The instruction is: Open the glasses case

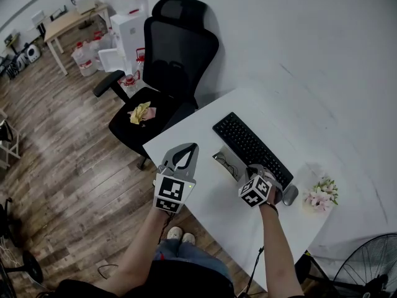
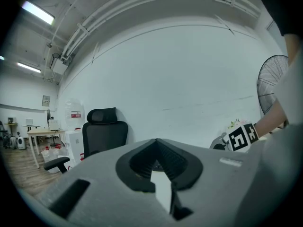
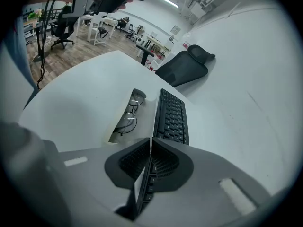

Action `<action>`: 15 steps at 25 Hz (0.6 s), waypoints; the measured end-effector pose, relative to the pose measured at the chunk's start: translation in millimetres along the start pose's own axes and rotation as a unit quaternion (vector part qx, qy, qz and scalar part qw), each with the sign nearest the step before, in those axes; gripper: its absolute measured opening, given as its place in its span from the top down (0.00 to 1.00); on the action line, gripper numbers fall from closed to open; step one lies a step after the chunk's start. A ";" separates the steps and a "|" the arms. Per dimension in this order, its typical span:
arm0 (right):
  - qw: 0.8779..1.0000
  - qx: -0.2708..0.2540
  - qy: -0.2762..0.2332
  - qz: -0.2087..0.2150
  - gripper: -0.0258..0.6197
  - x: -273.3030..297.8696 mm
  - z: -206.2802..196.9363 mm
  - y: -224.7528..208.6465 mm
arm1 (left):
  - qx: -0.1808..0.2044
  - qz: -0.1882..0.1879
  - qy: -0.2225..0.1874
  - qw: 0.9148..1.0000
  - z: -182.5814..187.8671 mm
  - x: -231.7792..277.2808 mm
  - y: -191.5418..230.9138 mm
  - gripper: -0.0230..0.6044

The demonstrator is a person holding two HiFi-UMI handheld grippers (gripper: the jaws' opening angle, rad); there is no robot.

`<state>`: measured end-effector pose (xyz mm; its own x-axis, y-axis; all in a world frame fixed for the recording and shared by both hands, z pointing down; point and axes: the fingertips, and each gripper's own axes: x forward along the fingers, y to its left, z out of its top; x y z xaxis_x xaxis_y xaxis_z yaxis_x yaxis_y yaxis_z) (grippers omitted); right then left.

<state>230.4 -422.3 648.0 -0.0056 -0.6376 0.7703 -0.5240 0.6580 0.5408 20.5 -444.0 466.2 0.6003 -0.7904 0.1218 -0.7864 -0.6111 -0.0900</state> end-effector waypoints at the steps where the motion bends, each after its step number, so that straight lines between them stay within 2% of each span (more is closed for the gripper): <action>1: 1.000 0.005 0.000 0.001 0.93 1.6 -1.7 -2.3 | 0.000 0.001 0.001 1.000 -0.5 0.1 0.4 0.95; 7: 1.000 0.027 0.003 0.007 0.92 11.1 -8.9 -14.2 | 0.002 0.006 0.005 1.000 -2.7 0.6 2.8 0.95; 15: 1.000 0.027 -0.002 0.008 0.91 10.6 -8.6 -14.7 | 0.003 0.010 0.007 1.000 -3.1 -1.3 3.6 0.95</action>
<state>245.4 -435.3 651.1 -0.0176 -0.6295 0.7768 -0.5684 0.6455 0.5102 16.5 -445.0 468.8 0.5824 -0.8020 0.1328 -0.7973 -0.5954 -0.0988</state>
